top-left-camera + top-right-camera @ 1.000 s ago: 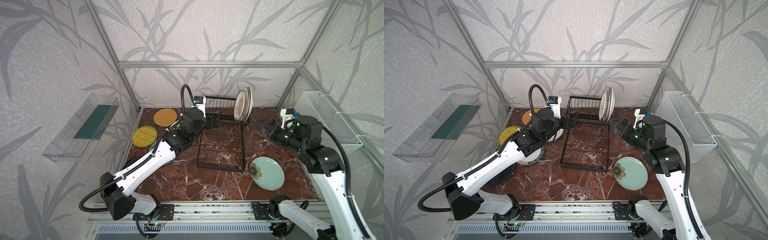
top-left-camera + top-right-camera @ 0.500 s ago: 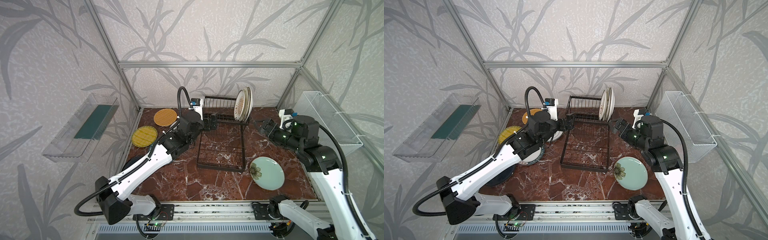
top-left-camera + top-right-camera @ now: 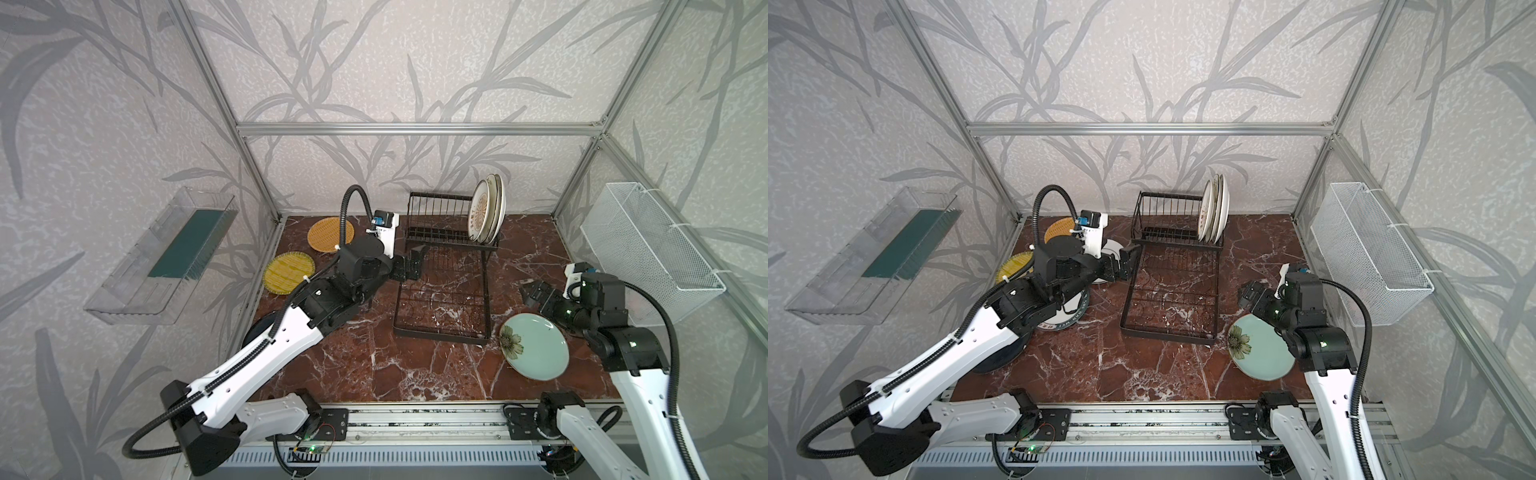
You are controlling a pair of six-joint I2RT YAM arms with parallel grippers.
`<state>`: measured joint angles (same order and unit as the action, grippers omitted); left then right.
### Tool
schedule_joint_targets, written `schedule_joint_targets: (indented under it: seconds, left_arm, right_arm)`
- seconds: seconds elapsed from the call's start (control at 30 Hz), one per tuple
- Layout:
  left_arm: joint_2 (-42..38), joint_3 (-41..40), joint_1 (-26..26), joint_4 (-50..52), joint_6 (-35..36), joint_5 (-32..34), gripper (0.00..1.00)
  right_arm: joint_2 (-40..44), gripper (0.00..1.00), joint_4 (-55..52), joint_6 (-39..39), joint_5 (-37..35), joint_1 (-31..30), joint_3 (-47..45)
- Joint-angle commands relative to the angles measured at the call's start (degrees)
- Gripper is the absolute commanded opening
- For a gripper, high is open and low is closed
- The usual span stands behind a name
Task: Load plates into a dish rack
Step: Move the plate to the middle-right of the table.
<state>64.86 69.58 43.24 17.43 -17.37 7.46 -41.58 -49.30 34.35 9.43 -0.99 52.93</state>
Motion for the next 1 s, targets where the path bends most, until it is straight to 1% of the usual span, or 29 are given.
schedule_joint_targets:
  seconds: [0.0, 0.07, 0.17, 0.23, 0.3, 0.37, 0.43, 0.53, 0.63, 0.77, 0.97]
  left_arm:
    - [-4.50, -3.21, -1.63, 5.66, 2.13, -5.78, 0.99]
    - [-6.52, -5.42, -3.60, 6.74, 0.62, -9.01, 0.99]
    - [-8.21, -9.11, -6.81, 6.45, -1.66, -16.14, 0.99]
    - [-8.70, -10.92, -8.21, 5.76, -2.51, -19.36, 0.99]
    - [-9.13, -12.69, -9.20, 4.32, -3.30, -22.16, 0.99]
    - [-9.01, -13.99, -10.11, 2.56, -4.72, -24.85, 0.99]
    - [-8.32, -15.03, -11.10, 0.82, -6.66, -28.65, 0.99]
    - [-7.56, -15.32, -11.90, 0.41, -7.77, -31.99, 0.99]
    - [-8.19, -15.54, -12.35, 0.59, -7.79, -32.68, 0.99]
    - [-9.52, -16.23, -12.90, 0.10, -7.87, -32.91, 0.99]
    - [-9.79, -16.83, -13.90, -0.82, -8.61, -33.47, 0.99]
  right_arm:
    - [2.34, 1.00, -4.81, -2.08, -2.54, 3.89, -3.80]
    - [1.96, 1.00, -7.29, -0.54, -6.00, 7.56, -5.42]
    - [1.68, 0.99, -8.08, 0.58, -8.20, 14.65, -8.03]
    - [0.98, 0.99, -7.93, 1.56, -10.55, 18.40, -10.29]
    - [-0.63, 0.99, -6.73, 1.34, -9.61, 22.99, -12.39]
    - [-1.77, 0.99, -5.72, 1.77, -8.76, 24.72, -13.06]
    - [-2.39, 0.99, -5.29, 4.83, -6.96, 26.74, -13.96]
    - [-1.77, 0.99, -4.50, 8.28, -6.57, 28.61, -17.75]
    - [-1.23, 0.99, -3.45, 10.69, -8.11, 28.85, -21.38]
    - [-3.73, 0.99, -1.62, 13.04, -7.09, 29.14, -24.17]
    - [-3.48, 0.99, 2.15, 14.04, -2.32, 29.14, -27.36]
